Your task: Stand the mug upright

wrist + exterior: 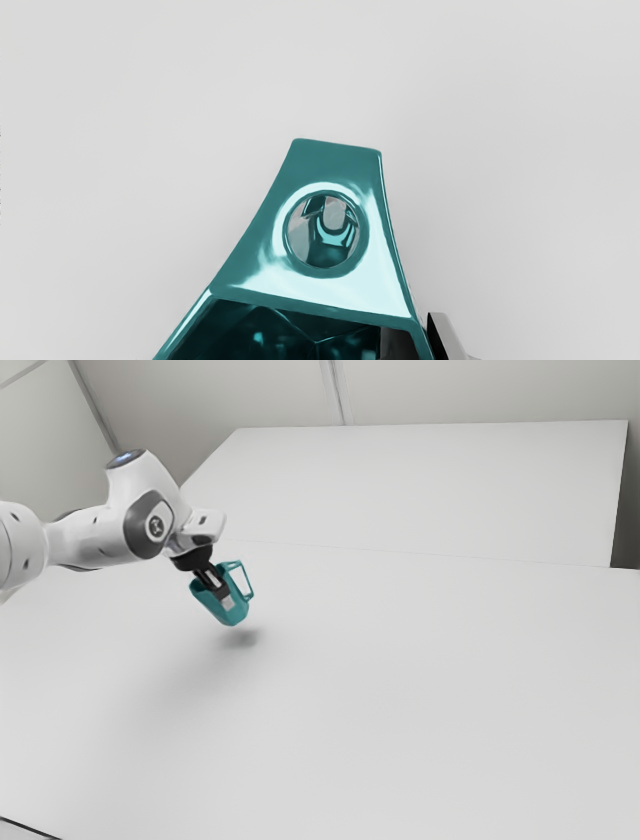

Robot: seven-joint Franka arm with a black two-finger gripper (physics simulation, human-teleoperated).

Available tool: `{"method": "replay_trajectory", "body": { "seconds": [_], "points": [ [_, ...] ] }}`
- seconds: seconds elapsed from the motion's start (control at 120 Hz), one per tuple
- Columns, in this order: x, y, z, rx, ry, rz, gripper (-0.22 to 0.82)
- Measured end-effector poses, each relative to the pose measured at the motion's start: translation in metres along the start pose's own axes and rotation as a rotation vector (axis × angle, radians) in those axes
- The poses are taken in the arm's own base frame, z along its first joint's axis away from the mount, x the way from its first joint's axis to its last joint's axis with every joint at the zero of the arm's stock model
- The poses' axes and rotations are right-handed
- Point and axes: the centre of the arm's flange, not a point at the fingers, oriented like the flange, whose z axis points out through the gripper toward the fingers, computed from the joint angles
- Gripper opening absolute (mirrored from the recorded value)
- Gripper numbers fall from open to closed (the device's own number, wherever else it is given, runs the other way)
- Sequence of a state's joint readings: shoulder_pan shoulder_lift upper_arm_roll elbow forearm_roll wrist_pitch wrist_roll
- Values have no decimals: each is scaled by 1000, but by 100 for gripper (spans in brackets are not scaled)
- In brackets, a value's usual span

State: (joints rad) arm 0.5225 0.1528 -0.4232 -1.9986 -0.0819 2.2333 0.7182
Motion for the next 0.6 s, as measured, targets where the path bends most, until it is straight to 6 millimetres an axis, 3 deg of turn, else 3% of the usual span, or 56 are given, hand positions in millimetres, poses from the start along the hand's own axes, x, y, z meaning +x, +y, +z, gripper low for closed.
{"method": "replay_trajectory", "body": {
  "seconds": [0.275, 0.6],
  "points": [
    [5, 33, 13, 40, -34, -143, -17],
    [-5, 54, 31, 29, -66, -299, -18]
  ]
}}
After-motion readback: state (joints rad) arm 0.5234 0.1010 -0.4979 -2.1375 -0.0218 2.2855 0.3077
